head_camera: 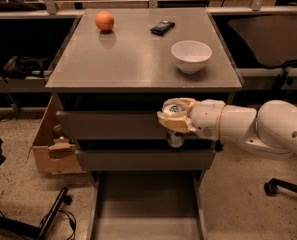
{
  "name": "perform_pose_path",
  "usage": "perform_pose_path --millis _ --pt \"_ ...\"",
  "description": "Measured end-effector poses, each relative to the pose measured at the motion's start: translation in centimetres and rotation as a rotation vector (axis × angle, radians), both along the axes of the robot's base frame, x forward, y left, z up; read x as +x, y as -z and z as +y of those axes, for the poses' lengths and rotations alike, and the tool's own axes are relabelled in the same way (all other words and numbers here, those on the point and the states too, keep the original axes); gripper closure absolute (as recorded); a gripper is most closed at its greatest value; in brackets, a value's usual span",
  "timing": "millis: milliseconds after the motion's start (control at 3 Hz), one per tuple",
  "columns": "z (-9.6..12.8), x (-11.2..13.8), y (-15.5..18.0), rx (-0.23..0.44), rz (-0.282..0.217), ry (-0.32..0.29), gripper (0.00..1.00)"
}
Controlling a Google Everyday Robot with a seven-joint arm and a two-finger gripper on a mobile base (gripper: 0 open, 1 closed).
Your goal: Pick redbull can from bottom drawer and place on counter
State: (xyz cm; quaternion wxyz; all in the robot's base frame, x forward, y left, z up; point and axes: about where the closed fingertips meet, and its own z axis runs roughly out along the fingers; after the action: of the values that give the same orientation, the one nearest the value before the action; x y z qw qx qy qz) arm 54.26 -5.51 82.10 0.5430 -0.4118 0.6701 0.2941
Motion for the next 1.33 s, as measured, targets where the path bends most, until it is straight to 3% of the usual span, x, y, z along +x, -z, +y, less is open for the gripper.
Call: perform_pose_path --millis 333,667,1333 --pt "0.1 2.0 -2.9 0.036 -0.018 0.026 1.0" --pt "0.6 6.4 -9.0 0.108 -0.05 0.106 1.0" --pt "2.1 18.6 -19.9 0.244 -0.114 0.278 1.0"
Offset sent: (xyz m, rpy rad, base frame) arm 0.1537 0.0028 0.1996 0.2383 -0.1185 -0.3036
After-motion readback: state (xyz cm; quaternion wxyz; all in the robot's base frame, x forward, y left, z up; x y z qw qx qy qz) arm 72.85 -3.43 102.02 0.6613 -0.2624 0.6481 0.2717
